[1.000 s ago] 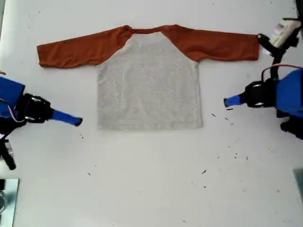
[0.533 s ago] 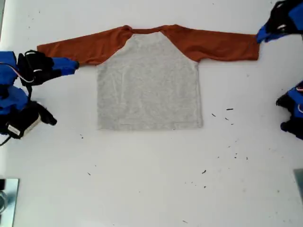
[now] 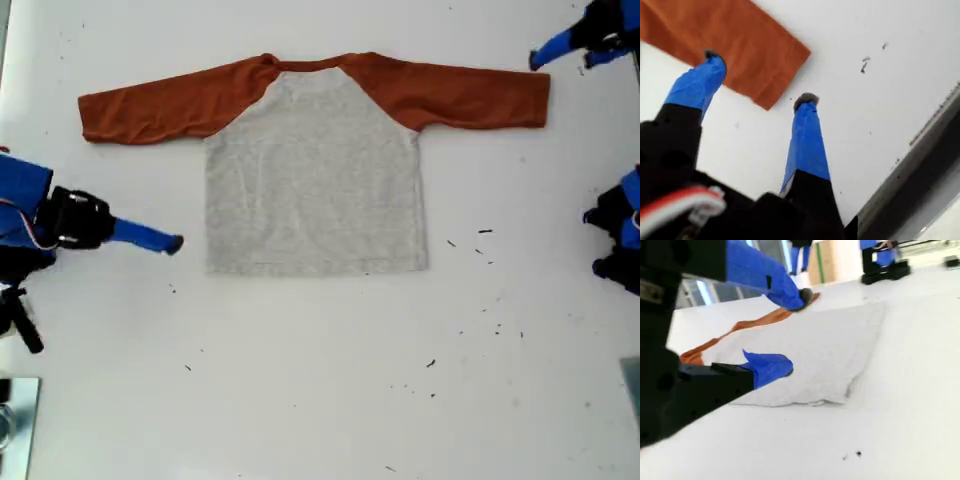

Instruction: Fold t shirt

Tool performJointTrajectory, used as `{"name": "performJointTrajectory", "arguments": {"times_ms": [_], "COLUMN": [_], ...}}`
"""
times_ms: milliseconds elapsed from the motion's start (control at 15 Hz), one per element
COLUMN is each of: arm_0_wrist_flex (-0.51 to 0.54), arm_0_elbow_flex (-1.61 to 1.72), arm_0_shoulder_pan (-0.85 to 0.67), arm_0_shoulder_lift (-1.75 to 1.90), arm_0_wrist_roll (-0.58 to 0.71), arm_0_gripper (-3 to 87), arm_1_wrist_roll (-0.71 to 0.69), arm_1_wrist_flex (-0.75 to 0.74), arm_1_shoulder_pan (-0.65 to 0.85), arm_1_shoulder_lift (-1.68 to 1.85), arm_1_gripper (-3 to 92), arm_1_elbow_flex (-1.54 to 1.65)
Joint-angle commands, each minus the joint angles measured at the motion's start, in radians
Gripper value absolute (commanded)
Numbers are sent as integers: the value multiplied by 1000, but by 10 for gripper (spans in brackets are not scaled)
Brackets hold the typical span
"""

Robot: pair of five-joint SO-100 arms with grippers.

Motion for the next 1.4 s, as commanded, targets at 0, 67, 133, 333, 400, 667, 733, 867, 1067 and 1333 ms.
{"name": "performJointTrajectory", "arguments": {"times_ms": [0, 67, 133, 333, 400, 667, 733, 867, 1067, 1333], "arm_0_wrist_flex": [0, 0, 0, 0, 0, 0, 0, 0, 0, 2], "arm_0_elbow_flex": [11, 11, 11, 9, 9, 9, 9, 9, 9, 9], "arm_0_shoulder_pan": [124, 37, -48, -18, -28, -74, -64, -18, -15, -3], "arm_0_shoulder_lift": [11, 11, 11, 11, 11, 11, 11, 11, 11, 11], "arm_0_wrist_roll": [-35, -26, -29, -48, -44, -153, -152, -129, -98, -98], "arm_0_gripper": [146, 102, 105, 122, 118, -3, -3, 6, 19, 87], "arm_1_wrist_roll": [-2, 11, 18, 25, 15, 25, 63, 175, 407, 538], "arm_1_wrist_flex": [-333, -417, -457, -388, -284, 124, 141, 104, -77, -3], "arm_1_shoulder_pan": [-51, -72, -86, -101, -95, -192, -262, -488, -1009, -1158], "arm_1_shoulder_lift": [-94, -166, -230, -175, -77, 23, 17, 25, -120, -179], "arm_1_gripper": [269, 252, 144, 32, 32, 32, 32, 33, 128, 248], "arm_1_elbow_flex": [167, 206, 216, 190, 120, -426, -462, -466, -597, -670]}}
